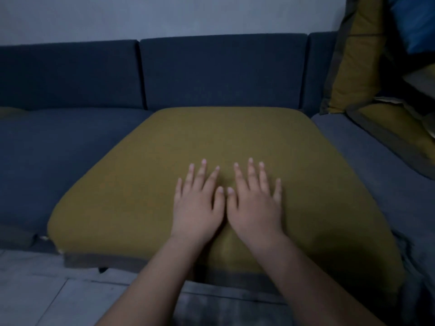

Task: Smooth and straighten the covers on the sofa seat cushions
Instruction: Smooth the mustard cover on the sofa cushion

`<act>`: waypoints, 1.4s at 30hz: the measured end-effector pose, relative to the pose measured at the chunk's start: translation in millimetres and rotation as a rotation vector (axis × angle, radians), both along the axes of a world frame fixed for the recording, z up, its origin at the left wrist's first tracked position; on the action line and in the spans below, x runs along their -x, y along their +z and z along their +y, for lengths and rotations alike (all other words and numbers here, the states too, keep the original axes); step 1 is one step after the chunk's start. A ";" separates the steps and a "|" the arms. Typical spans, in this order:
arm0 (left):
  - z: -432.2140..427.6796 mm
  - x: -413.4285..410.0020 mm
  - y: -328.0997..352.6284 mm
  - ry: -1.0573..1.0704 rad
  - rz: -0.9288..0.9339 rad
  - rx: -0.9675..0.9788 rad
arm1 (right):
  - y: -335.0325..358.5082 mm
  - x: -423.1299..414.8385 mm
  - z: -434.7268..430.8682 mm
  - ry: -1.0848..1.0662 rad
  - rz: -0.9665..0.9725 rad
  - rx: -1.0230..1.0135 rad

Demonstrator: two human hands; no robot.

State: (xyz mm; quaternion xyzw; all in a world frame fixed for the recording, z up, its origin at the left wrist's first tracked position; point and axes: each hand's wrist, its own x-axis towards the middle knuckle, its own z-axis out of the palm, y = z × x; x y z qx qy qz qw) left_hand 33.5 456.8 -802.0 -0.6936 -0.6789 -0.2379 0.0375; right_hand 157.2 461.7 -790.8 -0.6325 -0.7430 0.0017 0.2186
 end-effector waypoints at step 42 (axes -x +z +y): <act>-26.8 270.6 -33.9 0.364 -0.236 -0.333 | -2.6 264.6 -7.2 0.388 0.043 -0.193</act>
